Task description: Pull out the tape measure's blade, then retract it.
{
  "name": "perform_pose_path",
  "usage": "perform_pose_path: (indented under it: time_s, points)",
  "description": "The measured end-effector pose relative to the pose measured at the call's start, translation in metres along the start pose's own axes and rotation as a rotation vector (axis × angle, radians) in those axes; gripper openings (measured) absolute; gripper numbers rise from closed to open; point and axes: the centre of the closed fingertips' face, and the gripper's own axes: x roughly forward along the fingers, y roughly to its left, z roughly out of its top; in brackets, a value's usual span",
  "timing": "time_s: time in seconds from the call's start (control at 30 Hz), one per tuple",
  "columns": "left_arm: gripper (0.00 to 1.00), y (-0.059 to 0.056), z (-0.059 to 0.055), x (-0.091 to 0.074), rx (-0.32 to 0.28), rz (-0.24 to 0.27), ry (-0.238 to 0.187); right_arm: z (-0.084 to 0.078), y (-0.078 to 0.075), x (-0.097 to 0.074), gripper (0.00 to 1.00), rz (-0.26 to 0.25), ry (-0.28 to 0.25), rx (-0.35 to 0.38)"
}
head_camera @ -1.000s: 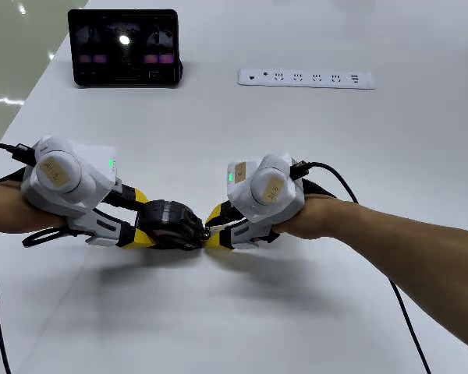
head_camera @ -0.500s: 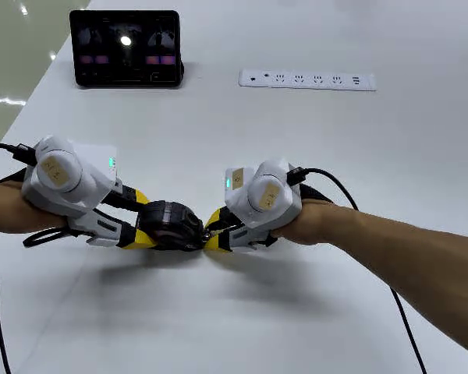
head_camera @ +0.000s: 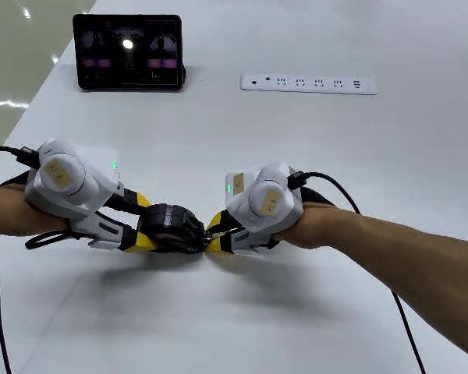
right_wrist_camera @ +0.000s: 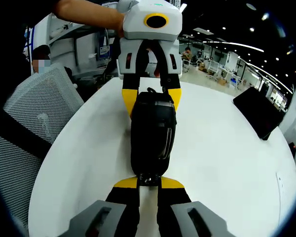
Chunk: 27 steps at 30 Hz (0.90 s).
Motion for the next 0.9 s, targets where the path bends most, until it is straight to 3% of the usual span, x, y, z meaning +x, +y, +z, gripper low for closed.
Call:
perform_pose_path:
  time_s: [0.9]
  points:
    - [0.24, 0.001, 0.000, 0.001, -0.005, -0.002, 0.000, -0.014, 0.001, -0.014, 0.09, -0.010, 0.018, -0.005]
